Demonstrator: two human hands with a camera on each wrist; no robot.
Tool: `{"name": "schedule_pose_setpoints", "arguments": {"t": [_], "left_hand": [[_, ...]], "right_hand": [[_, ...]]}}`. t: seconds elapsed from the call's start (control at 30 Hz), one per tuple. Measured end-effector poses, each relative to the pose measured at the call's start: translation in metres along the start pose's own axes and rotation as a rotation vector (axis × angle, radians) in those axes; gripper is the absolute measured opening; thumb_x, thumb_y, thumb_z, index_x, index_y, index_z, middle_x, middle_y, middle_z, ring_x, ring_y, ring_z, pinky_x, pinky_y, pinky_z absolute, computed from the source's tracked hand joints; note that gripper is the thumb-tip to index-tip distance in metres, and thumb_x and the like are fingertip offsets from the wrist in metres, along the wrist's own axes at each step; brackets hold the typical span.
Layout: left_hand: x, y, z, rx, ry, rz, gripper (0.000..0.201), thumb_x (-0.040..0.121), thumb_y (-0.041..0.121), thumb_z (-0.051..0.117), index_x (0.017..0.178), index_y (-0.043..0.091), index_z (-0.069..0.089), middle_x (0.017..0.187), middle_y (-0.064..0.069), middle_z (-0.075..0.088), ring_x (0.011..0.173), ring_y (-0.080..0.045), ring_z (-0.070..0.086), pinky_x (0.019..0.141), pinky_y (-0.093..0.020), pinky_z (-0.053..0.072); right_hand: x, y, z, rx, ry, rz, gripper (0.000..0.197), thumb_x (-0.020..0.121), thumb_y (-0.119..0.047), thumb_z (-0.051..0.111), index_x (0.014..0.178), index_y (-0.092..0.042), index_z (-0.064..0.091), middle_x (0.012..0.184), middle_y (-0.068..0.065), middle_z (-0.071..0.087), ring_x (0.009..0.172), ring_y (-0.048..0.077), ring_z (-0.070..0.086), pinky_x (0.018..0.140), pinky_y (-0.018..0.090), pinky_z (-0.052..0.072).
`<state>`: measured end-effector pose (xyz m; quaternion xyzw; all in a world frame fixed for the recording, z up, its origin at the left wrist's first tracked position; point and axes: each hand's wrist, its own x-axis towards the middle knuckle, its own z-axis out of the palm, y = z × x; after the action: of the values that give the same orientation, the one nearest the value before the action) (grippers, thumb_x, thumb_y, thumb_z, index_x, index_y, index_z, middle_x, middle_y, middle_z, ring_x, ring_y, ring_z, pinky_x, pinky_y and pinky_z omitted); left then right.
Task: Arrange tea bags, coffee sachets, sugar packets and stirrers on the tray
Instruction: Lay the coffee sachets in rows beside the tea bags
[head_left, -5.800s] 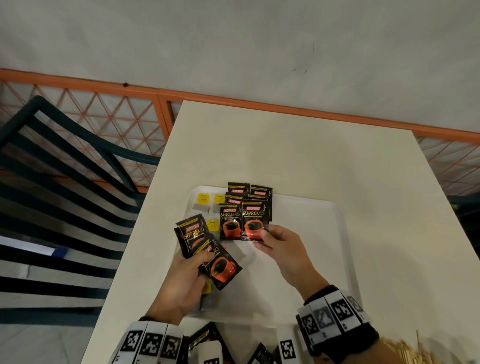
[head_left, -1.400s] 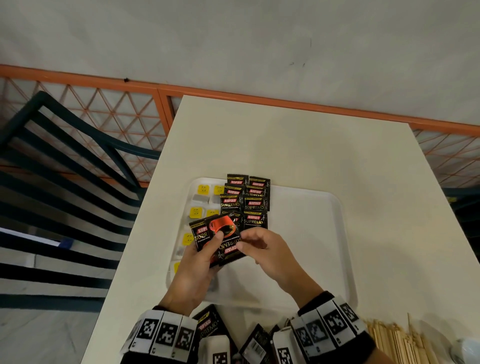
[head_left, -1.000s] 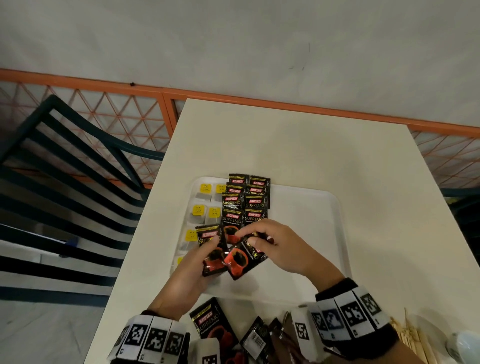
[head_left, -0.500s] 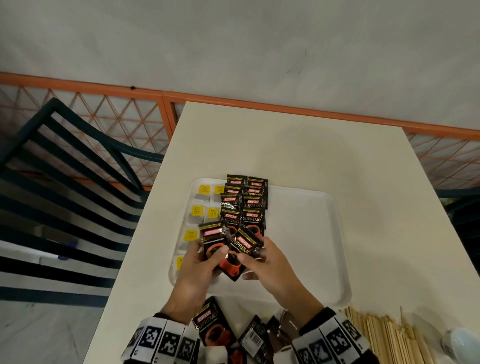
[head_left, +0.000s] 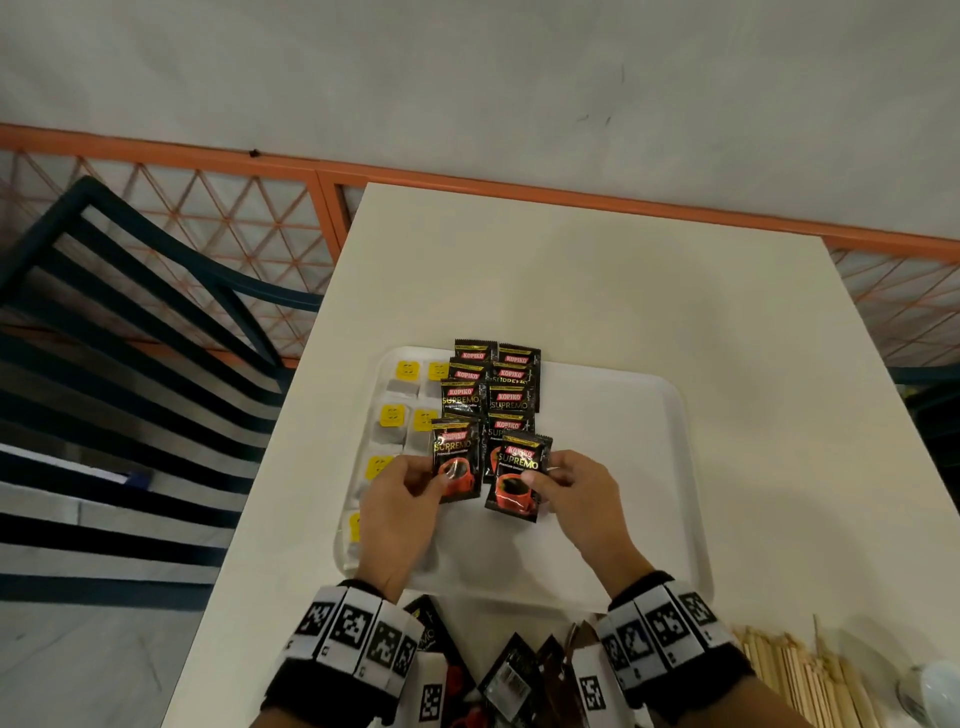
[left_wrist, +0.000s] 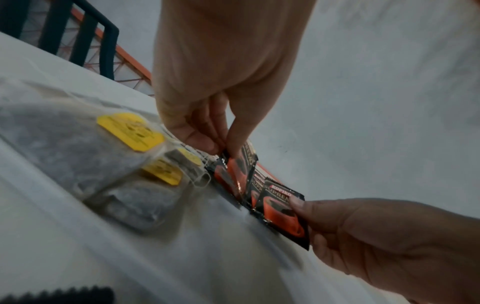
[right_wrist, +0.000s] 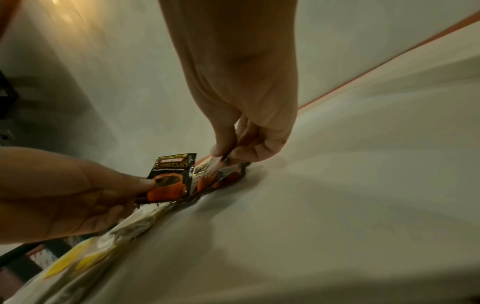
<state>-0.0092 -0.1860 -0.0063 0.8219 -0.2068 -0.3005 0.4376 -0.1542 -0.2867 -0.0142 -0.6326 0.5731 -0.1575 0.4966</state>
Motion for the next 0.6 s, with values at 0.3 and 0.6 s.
{"name": "schedule_pose_setpoints", "arguments": {"t": [0.3,0.6], "left_hand": [[0.007,-0.007,0.005,0.15,-0.007,0.102,0.024,0.081,0.012,0.068,0.105,0.008,0.064,0.086,0.004,0.06,0.081,-0.011,0.057,0.076,-0.023,0.046],[0.009,-0.011,0.006,0.256,0.003,0.183,0.028,0.082,0.011,0.067,0.109,0.007,0.062,0.092,0.001,0.055,0.083,-0.011,0.052,0.075,-0.017,0.037]], "right_hand": [[0.008,-0.002,0.008,-0.101,0.005,-0.104,0.025,0.08,-0.014,0.07,0.1,-0.007,0.058,0.066,-0.01,0.051,0.063,0.0,0.048,0.058,0.009,0.037],[0.009,0.002,0.011,-0.18,0.048,-0.138,0.041,0.08,-0.018,0.07,0.116,-0.008,0.053,0.068,-0.006,0.051,0.066,0.005,0.049,0.063,0.015,0.036]]}}
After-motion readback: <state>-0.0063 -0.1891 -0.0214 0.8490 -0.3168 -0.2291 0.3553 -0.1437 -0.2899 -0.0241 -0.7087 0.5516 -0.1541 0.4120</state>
